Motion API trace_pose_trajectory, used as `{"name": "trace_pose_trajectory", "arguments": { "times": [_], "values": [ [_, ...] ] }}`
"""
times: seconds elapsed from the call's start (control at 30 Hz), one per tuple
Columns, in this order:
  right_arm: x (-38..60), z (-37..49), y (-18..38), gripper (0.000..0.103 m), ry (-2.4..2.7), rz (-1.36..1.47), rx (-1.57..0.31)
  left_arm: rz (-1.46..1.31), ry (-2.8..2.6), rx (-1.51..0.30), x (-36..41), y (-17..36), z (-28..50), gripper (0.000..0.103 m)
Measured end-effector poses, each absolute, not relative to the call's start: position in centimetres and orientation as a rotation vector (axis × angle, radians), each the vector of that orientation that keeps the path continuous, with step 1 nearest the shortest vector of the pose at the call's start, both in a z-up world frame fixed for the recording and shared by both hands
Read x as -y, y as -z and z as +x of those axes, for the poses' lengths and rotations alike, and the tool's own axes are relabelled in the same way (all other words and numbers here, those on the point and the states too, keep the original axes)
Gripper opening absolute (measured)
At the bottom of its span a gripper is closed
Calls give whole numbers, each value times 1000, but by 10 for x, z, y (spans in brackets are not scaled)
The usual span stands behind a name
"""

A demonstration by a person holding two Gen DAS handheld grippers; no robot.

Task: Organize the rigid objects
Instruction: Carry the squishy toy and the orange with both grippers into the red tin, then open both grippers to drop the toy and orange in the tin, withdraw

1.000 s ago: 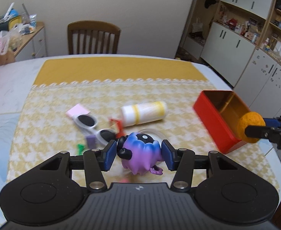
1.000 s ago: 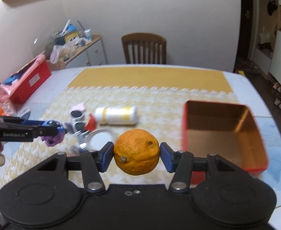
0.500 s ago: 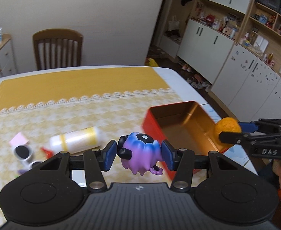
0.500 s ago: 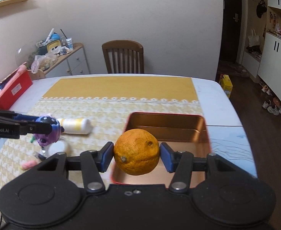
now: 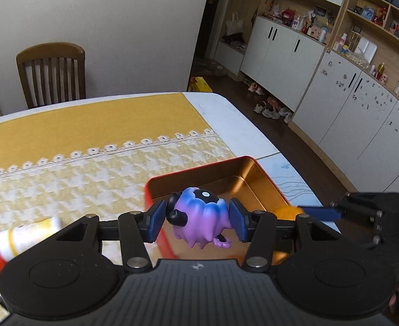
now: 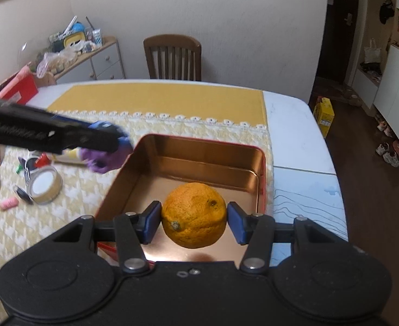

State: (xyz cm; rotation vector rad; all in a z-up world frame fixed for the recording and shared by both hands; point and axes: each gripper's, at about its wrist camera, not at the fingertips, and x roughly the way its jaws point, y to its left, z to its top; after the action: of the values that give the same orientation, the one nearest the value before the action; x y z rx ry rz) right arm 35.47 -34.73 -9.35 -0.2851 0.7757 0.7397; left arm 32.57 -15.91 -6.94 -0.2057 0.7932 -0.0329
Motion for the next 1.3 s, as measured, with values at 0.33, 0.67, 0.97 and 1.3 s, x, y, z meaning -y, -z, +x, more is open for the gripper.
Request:
{"name": "trace_pose_trajectory", "arguments": {
  "times": [0.33,0.67,0.97,1.3],
  "values": [
    [333,378,119,52,-777,-363,-815,-190,36,-841,182,105,373,50],
    [325,390,134,52,-787,-408,-852,-168,35,-897,193,133,399,50],
    [323,387,138,52,-791,-433,-847,-195,35,-914,190,142,404,50],
    [324,391,137,53,-781,-407,-863,-192,34,-921,190,140,403,51]
  ]
}}
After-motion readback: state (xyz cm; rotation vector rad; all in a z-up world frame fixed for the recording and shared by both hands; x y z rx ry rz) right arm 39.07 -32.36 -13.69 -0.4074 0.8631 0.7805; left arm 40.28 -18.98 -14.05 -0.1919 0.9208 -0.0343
